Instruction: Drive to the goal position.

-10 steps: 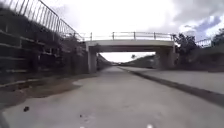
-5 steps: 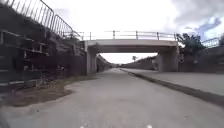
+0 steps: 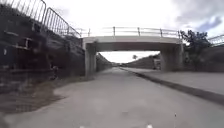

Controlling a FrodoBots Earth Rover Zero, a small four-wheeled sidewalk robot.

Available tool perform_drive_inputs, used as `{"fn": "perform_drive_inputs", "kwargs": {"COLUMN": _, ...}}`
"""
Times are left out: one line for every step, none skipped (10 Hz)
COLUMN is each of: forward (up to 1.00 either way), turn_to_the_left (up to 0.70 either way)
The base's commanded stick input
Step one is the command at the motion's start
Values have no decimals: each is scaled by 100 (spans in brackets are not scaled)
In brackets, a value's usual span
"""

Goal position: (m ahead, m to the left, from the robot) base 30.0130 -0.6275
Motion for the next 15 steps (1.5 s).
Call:
{"fn": "perform_drive_inputs", "kwargs": {"forward": 100, "turn_to_the_left": 0}}
{"fn": "perform_drive_inputs", "kwargs": {"forward": 100, "turn_to_the_left": 0}}
{"fn": "perform_drive_inputs", "kwargs": {"forward": 100, "turn_to_the_left": 0}}
{"fn": "perform_drive_inputs", "kwargs": {"forward": 100, "turn_to_the_left": 0}}
{"fn": "perform_drive_inputs", "kwargs": {"forward": 100, "turn_to_the_left": 0}}
{"fn": "perform_drive_inputs", "kwargs": {"forward": 100, "turn_to_the_left": 0}}
{"fn": "perform_drive_inputs", "kwargs": {"forward": 100, "turn_to_the_left": 0}}
{"fn": "perform_drive_inputs", "kwargs": {"forward": 100, "turn_to_the_left": 0}}
{"fn": "perform_drive_inputs", "kwargs": {"forward": 100, "turn_to_the_left": 0}}
{"fn": "perform_drive_inputs", "kwargs": {"forward": 100, "turn_to_the_left": 0}}
{"fn": "perform_drive_inputs", "kwargs": {"forward": 100, "turn_to_the_left": 0}}
{"fn": "perform_drive_inputs", "kwargs": {"forward": 100, "turn_to_the_left": 0}}
{"fn": "perform_drive_inputs", "kwargs": {"forward": 100, "turn_to_the_left": 0}}
{"fn": "perform_drive_inputs", "kwargs": {"forward": 100, "turn_to_the_left": 0}}
{"fn": "perform_drive_inputs", "kwargs": {"forward": 100, "turn_to_the_left": 0}}
